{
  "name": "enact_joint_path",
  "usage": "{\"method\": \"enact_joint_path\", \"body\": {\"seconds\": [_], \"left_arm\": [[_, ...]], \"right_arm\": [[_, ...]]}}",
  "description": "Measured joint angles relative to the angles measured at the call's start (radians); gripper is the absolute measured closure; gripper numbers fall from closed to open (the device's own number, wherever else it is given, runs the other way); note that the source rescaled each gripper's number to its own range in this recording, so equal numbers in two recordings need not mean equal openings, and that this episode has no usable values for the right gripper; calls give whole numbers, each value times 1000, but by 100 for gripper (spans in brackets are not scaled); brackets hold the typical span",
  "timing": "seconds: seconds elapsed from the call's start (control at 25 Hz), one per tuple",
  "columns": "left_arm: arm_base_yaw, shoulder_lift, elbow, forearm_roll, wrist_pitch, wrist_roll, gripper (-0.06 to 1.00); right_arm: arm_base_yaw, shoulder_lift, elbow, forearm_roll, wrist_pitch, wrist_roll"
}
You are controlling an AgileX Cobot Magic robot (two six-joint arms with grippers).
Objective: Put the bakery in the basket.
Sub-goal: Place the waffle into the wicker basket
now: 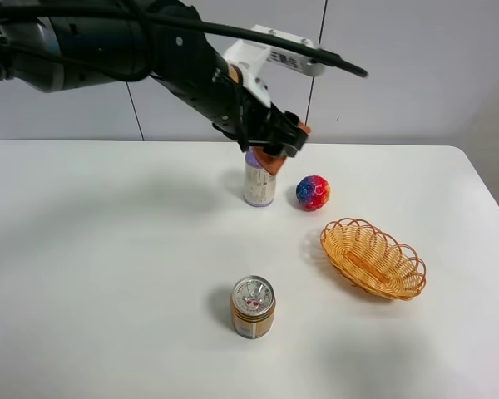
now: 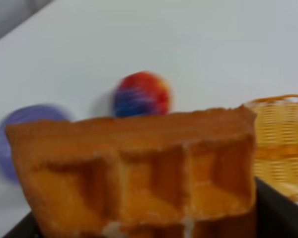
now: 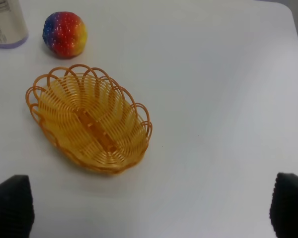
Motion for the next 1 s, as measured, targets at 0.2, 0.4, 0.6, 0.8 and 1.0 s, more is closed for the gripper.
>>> {"method": "enact_joint_path", "body": {"seconds": [0.2,0.4,0.6,0.8,1.0], "left_arm": [[-118,81,-4,-7,-20,15,94],[-166,235,-55,-35,-39,20,94],[-186,374,-214,-55,-24,21,94],[-221,460,-356,-75,27,18,94],[-251,519,-425,-88,63,18,94]], "right_arm": [[0,0,0,0,0,0],[0,0,0,0,0,0],[0,0,0,0,0,0],[0,0,0,0,0,0],[0,0,0,0,0,0]]}}
